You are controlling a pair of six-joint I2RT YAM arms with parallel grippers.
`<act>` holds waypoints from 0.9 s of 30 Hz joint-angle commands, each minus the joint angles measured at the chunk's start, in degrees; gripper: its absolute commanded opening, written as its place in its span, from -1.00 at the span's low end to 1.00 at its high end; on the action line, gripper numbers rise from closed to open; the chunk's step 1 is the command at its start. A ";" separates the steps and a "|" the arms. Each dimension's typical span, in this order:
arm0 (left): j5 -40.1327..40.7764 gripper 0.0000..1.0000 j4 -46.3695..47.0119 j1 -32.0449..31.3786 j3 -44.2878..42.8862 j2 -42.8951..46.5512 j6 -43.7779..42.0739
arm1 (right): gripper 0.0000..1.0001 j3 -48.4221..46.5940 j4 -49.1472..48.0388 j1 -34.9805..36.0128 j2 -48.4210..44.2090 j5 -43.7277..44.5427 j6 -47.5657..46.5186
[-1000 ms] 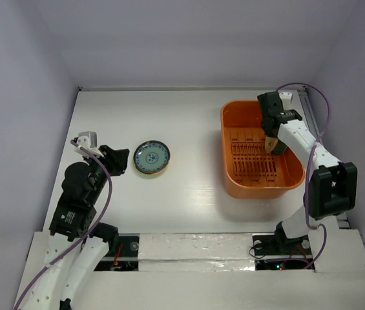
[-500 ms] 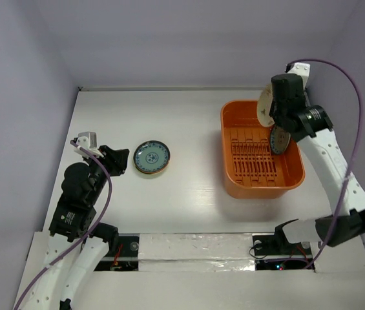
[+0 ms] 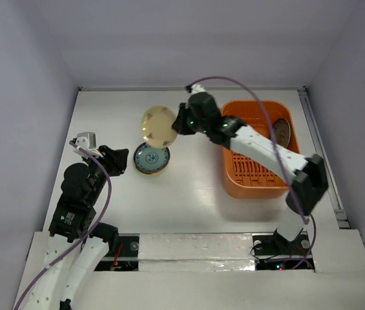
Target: Unload the plates from the dish rack
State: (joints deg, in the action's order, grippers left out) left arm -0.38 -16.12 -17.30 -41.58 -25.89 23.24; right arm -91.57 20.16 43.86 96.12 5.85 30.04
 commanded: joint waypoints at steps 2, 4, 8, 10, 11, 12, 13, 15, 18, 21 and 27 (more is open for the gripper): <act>1.53 -0.48 1.88 -0.37 0.36 1.02 -0.04 | -0.96 -3.88 -7.85 3.08 8.19 -8.13 6.69; 1.35 -0.48 1.97 -0.37 0.36 0.93 0.05 | -0.95 -4.67 -8.64 4.21 12.58 -8.04 8.54; 1.35 -0.47 1.97 -0.37 0.36 1.02 -0.04 | -0.90 -3.44 -10.58 4.22 16.99 -8.13 10.91; 1.35 -0.47 1.88 -0.37 0.36 1.02 0.05 | -0.83 -1.52 -11.37 4.22 17.70 -7.52 12.05; 1.35 -0.47 1.88 -0.37 0.45 0.93 0.05 | -0.77 -0.64 -11.81 4.22 17.96 -7.08 12.32; 1.26 -0.47 1.88 -0.37 0.45 0.93 0.05 | -0.61 -0.02 -11.81 4.22 18.05 -6.90 12.67; 1.26 -0.47 1.97 -0.37 0.45 0.93 0.05 | -0.55 0.42 -11.20 4.22 18.32 -6.64 12.76; 1.26 -0.47 1.88 -0.37 0.45 0.93 -0.04 | -0.30 0.87 -10.24 4.22 18.84 -6.37 12.41; 1.17 -0.47 1.88 -0.37 0.45 1.02 -0.04 | 0.27 0.61 -7.87 4.74 18.76 -6.20 10.39; 1.17 -0.47 1.97 -0.37 0.45 1.10 0.05 | 0.51 -0.27 -4.53 4.75 17.18 -2.52 7.33; 1.17 -0.47 1.97 -0.37 0.45 1.19 0.05 | 0.46 -0.10 3.47 5.27 9.37 8.55 3.36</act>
State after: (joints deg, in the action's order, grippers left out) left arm 0.51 -16.12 -17.30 -41.58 -25.32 23.24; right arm -90.87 20.34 48.45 113.82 6.44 36.91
